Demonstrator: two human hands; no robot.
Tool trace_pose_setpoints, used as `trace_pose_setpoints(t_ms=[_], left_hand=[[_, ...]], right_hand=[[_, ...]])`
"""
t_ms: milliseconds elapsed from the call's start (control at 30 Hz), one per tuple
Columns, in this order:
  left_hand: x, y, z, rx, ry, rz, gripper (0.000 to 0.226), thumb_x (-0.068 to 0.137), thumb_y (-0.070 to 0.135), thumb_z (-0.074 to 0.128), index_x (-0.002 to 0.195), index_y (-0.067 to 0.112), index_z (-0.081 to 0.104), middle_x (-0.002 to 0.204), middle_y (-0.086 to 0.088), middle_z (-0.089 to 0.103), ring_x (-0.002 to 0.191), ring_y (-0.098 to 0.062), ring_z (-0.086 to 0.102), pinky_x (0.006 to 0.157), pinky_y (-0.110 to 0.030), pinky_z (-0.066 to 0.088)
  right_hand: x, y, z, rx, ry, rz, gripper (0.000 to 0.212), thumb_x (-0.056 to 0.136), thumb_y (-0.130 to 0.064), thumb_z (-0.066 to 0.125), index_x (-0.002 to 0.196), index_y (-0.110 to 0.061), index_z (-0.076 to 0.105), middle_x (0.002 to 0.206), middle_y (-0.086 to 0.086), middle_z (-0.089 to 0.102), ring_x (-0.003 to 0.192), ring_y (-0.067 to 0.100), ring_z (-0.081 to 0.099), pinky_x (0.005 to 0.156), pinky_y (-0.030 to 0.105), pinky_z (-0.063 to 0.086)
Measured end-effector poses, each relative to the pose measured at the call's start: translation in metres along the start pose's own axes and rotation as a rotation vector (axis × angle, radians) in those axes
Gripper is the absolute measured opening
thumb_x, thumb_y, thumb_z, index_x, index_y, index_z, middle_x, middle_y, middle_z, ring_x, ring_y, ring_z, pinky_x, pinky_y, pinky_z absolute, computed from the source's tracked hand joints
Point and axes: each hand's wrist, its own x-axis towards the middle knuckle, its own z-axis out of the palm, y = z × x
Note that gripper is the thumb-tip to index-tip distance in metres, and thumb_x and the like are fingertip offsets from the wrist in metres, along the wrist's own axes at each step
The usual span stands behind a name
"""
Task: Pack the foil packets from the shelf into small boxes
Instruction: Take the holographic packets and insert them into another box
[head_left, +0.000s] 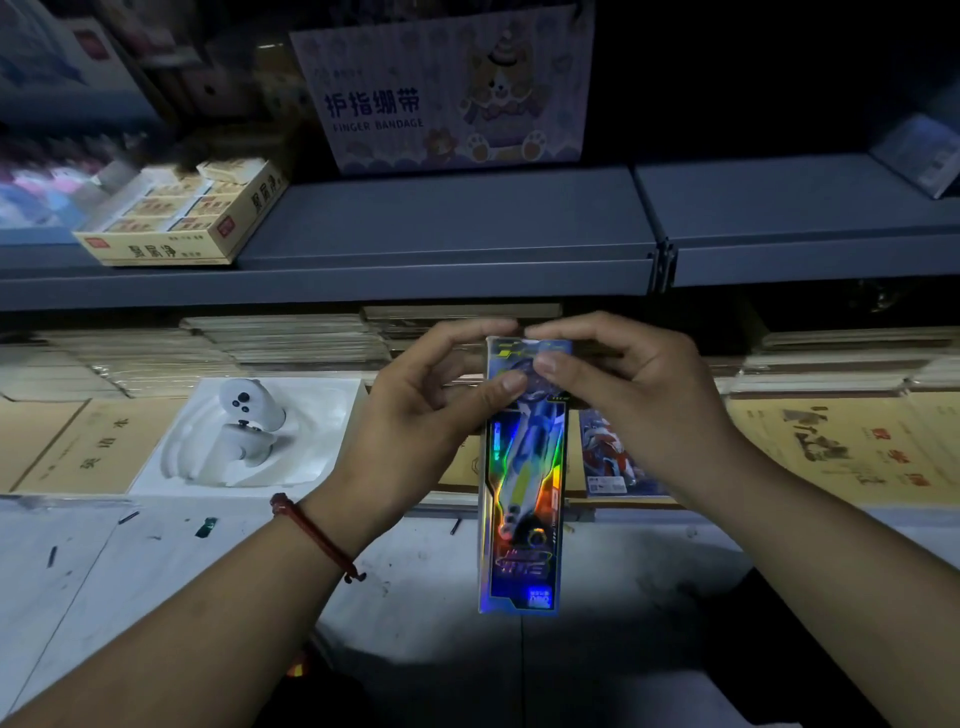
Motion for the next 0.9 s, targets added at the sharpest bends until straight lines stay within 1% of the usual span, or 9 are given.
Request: trace_pose_setpoints(t_ms=[100, 200, 300, 367, 500, 633, 767, 833, 900], left_hand=[[0.001, 0.005, -0.004, -0.006, -0.104, -0.14, 0.067, 0.082, 0.008, 0.072, 0.142, 0.024, 0.047, 0.117, -0.012, 0.074, 0.101, -0.029, 0.074, 0.077, -0.042, 0.06], [-0.002, 0.007, -0.021, 0.082, -0.404, -0.289, 0.103, 0.074, -0.004, 0.081, 0.153, 0.042, 0.032, 0.128, -0.011, 0.069, 0.105, -0.04, 0.071, 0.087, -0.053, 0.058], [-0.008, 0.01, -0.03, 0.171, -0.593, -0.32, 0.122, 0.072, -0.015, 0.082, 0.154, 0.052, 0.021, 0.139, -0.005, 0.059, 0.113, -0.048, 0.064, 0.088, -0.062, 0.057], [-0.012, 0.01, -0.03, 0.2, -0.623, -0.309, 0.123, 0.071, -0.015, 0.084, 0.155, 0.049, 0.023, 0.146, 0.0, 0.052, 0.119, -0.042, 0.063, 0.091, -0.066, 0.054], [-0.016, 0.011, -0.025, 0.212, -0.656, -0.272, 0.117, 0.071, -0.013, 0.084, 0.157, 0.042, 0.027, 0.156, 0.01, 0.043, 0.133, -0.029, 0.056, 0.1, -0.065, 0.05], [-0.017, 0.014, -0.02, 0.242, -0.56, -0.202, 0.104, 0.072, -0.005, 0.086, 0.154, 0.037, 0.039, 0.152, 0.011, 0.048, 0.13, -0.025, 0.059, 0.083, -0.065, 0.058], [-0.02, 0.012, -0.017, 0.246, -0.46, -0.122, 0.088, 0.067, -0.002, 0.089, 0.143, 0.027, 0.056, 0.161, 0.017, 0.035, 0.127, -0.014, 0.062, 0.083, -0.048, 0.063], [-0.02, 0.011, -0.019, 0.23, -0.456, -0.111, 0.082, 0.066, 0.0, 0.089, 0.139, 0.024, 0.06, 0.159, 0.016, 0.04, 0.126, -0.016, 0.063, 0.084, -0.047, 0.063], [-0.019, 0.011, -0.023, 0.195, -0.452, -0.117, 0.077, 0.066, 0.003, 0.087, 0.137, 0.021, 0.062, 0.157, 0.013, 0.045, 0.128, -0.019, 0.062, 0.085, -0.049, 0.062]], right_hand=[[0.005, 0.003, -0.004, 0.124, 0.154, 0.06, 0.014, 0.092, -0.011, 0.073, 0.101, -0.019, 0.079, 0.1, 0.001, 0.079, 0.096, 0.019, 0.075, 0.088, 0.04, 0.06], [0.014, 0.01, -0.015, 0.277, 0.241, 0.247, 0.008, 0.091, -0.009, 0.073, 0.097, -0.012, 0.078, 0.097, 0.01, 0.077, 0.091, 0.025, 0.074, 0.077, 0.039, 0.06], [0.017, 0.017, -0.023, 0.269, 0.246, 0.372, 0.008, 0.089, -0.012, 0.076, 0.096, -0.012, 0.079, 0.102, 0.012, 0.078, 0.109, 0.038, 0.07, 0.101, 0.055, 0.054], [0.017, 0.017, -0.022, 0.264, 0.251, 0.4, 0.007, 0.089, -0.013, 0.076, 0.095, -0.012, 0.079, 0.104, 0.012, 0.078, 0.113, 0.038, 0.069, 0.107, 0.058, 0.049], [0.015, 0.011, -0.022, 0.311, 0.29, 0.422, 0.009, 0.093, -0.011, 0.072, 0.1, -0.007, 0.077, 0.102, 0.013, 0.077, 0.106, 0.037, 0.072, 0.09, 0.048, 0.061], [0.016, 0.011, -0.021, 0.313, 0.33, 0.436, 0.009, 0.094, -0.014, 0.072, 0.1, -0.009, 0.077, 0.103, 0.01, 0.077, 0.107, 0.03, 0.072, 0.087, 0.044, 0.062], [0.016, 0.011, -0.017, 0.371, 0.312, 0.508, 0.006, 0.099, -0.013, 0.065, 0.098, -0.01, 0.07, 0.089, 0.011, 0.069, 0.075, 0.024, 0.073, 0.055, 0.028, 0.059], [0.016, 0.012, -0.014, 0.37, 0.306, 0.537, 0.006, 0.1, -0.014, 0.064, 0.099, -0.011, 0.068, 0.085, 0.01, 0.067, 0.066, 0.02, 0.072, 0.052, 0.028, 0.058], [0.017, 0.014, -0.012, 0.373, 0.306, 0.549, 0.006, 0.1, -0.016, 0.064, 0.098, -0.011, 0.068, 0.087, 0.011, 0.067, 0.071, 0.023, 0.073, 0.053, 0.029, 0.059]])
